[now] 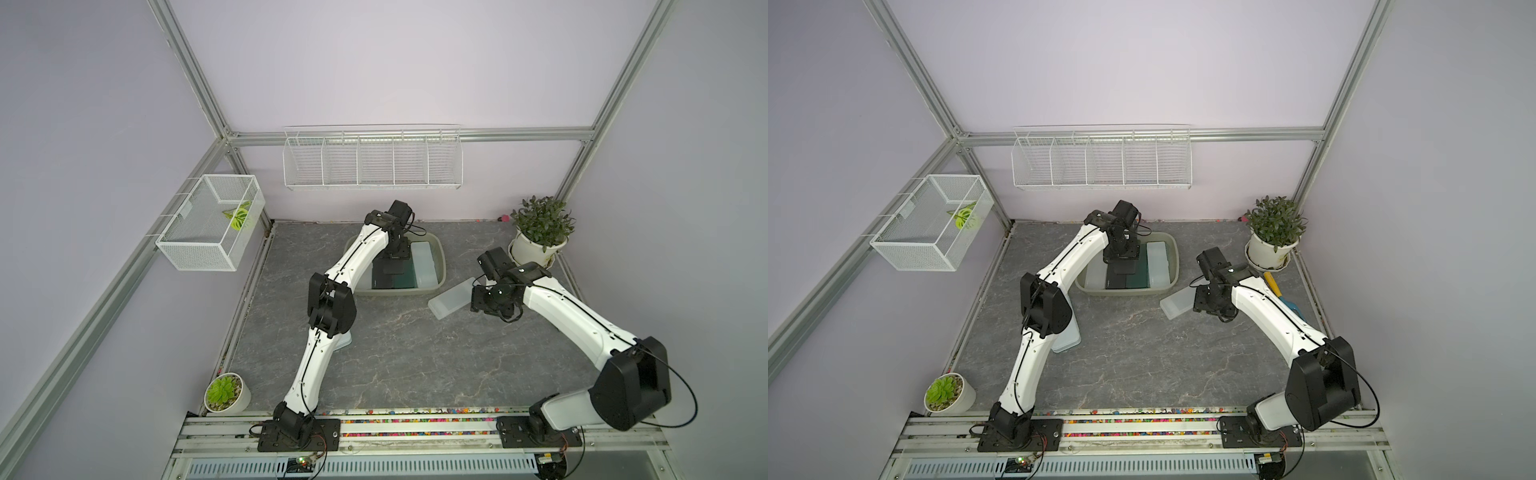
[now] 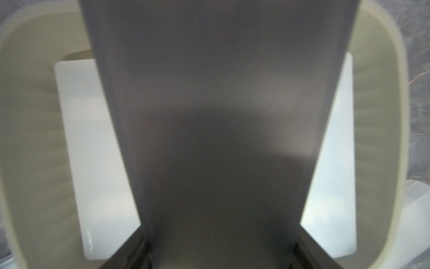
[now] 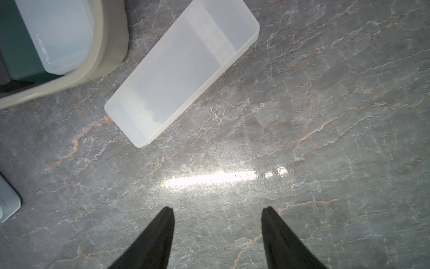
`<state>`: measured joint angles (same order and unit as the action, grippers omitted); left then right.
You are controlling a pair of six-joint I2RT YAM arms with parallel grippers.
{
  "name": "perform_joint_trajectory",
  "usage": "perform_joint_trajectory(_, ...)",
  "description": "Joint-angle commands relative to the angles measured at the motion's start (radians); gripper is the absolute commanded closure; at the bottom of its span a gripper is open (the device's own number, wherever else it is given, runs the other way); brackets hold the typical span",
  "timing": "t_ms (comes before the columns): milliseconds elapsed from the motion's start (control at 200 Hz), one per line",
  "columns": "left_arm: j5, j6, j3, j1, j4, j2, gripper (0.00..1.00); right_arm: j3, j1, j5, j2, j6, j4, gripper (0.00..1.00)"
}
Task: Put the pencil case into the storage box
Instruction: Place the pencil case at the storage box.
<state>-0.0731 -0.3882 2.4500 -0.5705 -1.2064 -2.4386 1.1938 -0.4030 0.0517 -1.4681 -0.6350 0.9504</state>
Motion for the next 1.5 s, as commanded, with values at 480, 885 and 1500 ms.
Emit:
perform_joint_trajectory(480,0.161,0.009,-0.03,-0.002,0.092,-0.085,0.49,0.049,0.011,-0.009,-0.086,-0.034,-0.017,0.35)
perform_joint_trajectory(885,0.125,-0.008,-0.053,0.0,0.056,-0.096,0.49,0.052,0.01,-0.016,-0.097,-0.048,-0.021,0.35)
perform_joint_trajectory(1500,0.199,-0.019,-0.062,-0.006,0.038,-0.062,0.17,0.098,0.012,-0.041,-0.141,-0.115,-0.043,0.27)
